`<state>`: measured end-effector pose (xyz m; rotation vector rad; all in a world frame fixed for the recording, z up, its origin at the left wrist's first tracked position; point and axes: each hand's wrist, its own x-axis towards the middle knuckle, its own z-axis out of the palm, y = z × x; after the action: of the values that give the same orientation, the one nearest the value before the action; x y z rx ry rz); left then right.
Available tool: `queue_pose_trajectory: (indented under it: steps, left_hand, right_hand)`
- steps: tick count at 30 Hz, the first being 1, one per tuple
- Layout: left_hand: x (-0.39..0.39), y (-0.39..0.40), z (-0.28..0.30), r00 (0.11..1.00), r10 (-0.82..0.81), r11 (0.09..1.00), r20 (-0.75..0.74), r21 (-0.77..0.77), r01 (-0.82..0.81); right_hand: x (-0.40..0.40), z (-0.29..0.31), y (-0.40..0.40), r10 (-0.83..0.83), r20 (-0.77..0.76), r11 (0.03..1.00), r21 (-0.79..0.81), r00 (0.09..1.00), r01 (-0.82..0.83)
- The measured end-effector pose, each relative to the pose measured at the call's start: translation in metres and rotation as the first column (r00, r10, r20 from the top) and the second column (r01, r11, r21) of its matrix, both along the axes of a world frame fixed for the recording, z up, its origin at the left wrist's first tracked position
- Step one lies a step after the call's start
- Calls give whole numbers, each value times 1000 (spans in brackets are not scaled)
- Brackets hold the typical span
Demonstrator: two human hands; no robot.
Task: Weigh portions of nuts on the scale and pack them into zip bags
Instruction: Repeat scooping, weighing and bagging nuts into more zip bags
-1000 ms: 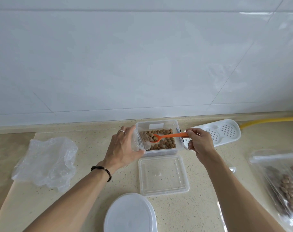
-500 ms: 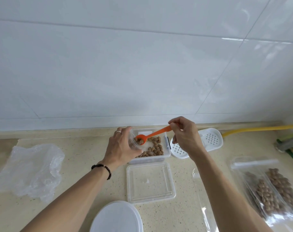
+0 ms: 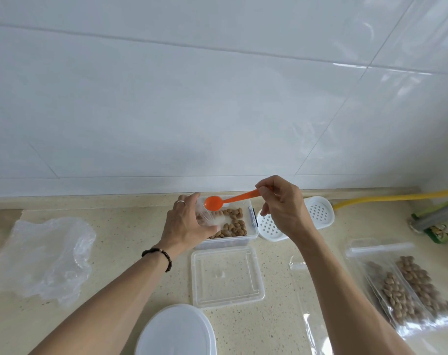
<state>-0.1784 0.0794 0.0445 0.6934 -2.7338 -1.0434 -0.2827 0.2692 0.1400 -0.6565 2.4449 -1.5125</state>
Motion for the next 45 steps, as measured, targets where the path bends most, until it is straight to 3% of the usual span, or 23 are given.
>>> queue_pose_trajectory:
  steps: [6, 14, 19, 26, 36, 45]
  left_hand:
    - [12, -9, -2, 1000, -4, 994, -5, -112, 3]
    - [30, -22, -8, 998, -60, 990, 2, -128, 59]
    - [28, -22, -9, 996, -87, 986, 8, -139, 88]
    - [28, -24, -10, 994, -104, 984, 19, -143, 106]
    - [26, -23, -10, 994, -104, 978, 33, -179, 108]
    - [18, -20, -5, 993, -98, 982, 70, -154, 108]
  right_hand:
    - [-4, -25, 9, -206, 7, 978, 25, 978, 206]
    - [0, -76, 16, -172, 69, 962, 228, 983, 152]
    - [1, -86, 7, -123, 293, 976, 211, 948, 61]
    - [4, -91, -1, -224, 436, 974, 127, 872, 186]
    - [-8, -87, 10, -360, 500, 912, 13, 788, 409]
    - [-17, -48, 8, -372, 406, 898, -70, 835, 434]
